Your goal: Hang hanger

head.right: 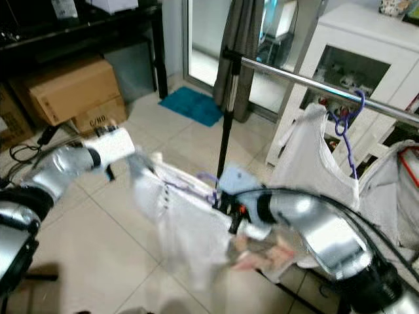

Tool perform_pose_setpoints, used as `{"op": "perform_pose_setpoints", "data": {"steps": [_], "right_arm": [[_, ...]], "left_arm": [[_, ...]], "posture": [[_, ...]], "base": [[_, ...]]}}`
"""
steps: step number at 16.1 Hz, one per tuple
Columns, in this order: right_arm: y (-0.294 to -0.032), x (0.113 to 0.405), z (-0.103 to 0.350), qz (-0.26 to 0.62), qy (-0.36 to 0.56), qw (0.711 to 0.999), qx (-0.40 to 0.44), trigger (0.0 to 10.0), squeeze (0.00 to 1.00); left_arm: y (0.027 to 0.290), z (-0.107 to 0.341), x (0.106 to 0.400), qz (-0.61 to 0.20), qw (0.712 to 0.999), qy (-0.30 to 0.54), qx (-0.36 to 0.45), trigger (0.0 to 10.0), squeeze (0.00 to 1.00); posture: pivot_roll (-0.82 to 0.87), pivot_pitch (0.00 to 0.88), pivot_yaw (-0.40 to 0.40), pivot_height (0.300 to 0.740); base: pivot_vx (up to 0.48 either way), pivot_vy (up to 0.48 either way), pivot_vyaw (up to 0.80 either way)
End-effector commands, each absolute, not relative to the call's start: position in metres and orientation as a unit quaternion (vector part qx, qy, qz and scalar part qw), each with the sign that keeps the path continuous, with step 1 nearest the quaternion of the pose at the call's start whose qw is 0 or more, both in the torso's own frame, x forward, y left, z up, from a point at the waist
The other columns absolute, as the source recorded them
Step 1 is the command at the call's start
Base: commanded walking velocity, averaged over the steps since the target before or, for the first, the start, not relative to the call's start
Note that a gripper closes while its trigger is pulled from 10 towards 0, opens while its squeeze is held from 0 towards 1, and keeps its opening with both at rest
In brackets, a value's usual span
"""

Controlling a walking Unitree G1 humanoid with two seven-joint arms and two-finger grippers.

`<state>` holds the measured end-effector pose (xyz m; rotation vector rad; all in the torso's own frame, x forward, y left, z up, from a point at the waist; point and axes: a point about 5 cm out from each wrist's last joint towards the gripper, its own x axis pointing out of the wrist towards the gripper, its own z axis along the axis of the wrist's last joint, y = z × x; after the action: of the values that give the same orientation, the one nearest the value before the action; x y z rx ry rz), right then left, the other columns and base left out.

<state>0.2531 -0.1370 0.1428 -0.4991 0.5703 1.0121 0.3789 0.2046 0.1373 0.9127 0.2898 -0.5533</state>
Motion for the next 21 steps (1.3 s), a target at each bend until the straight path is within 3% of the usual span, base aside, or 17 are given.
{"op": "perform_pose_setpoints", "data": {"steps": [1,3,7,11,13,17,18,21], "right_arm": [[-0.152,0.250,0.138,0.454,0.297,0.808,-0.231,0.0,0.00],[-0.154,0.240,0.136,0.453,0.294,0.823,-0.174,0.0,0.00],[-0.168,0.240,0.141,0.418,0.277,0.860,-0.095,0.0,0.00],[-0.171,0.242,0.147,0.414,0.250,0.874,-0.044,0.0,0.00],[-0.164,0.242,0.156,0.436,0.211,0.875,-0.007,0.0,0.00],[-0.151,0.239,0.171,0.475,0.156,0.866,0.018,0.0,0.00],[-0.151,0.236,0.165,0.476,0.174,0.861,-0.041,0.0,0.00],[-0.148,0.254,0.164,0.423,0.157,0.889,-0.073,0.0,0.00]], "left_arm": [[0.230,0.153,0.382,-0.202,0.878,0.140,0.410,0.0,0.00],[0.240,0.160,0.384,-0.157,0.919,0.126,0.339,0.0,0.00],[0.256,0.152,0.378,-0.105,0.959,0.137,0.223,0.0,0.00],[0.262,0.139,0.371,-0.101,0.973,0.145,0.147,0.0,0.00],[0.263,0.127,0.366,-0.084,0.983,0.158,0.038,0.0,0.00],[0.254,0.115,0.364,-0.091,0.979,0.181,0.019,0.0,0.00],[0.252,0.121,0.367,-0.101,0.979,0.173,0.043,0.0,0.00],[0.237,0.135,0.376,-0.146,0.976,0.147,0.071,0.0,0.00]], "posture": [[-0.18,0.000,-0.005,0.740],[-0.18,0.000,0.000,0.740],[-0.18,0.000,0.002,0.740],[-0.18,0.000,-0.003,0.740],[-0.18,0.000,-0.003,0.740],[-0.18,0.000,-0.002,0.740],[-0.18,0.000,0.001,0.740],[-0.18,0.000,0.006,0.740]], "base": [[0.000,0.000,0.00],[0.000,0.000,0.00],[0.000,0.000,0.00],[0.000,0.000,0.00],[0.000,0.000,0.00],[0.000,0.000,0.00],[0.000,0.000,0.00],[0.000,0.000,0.00]]}}
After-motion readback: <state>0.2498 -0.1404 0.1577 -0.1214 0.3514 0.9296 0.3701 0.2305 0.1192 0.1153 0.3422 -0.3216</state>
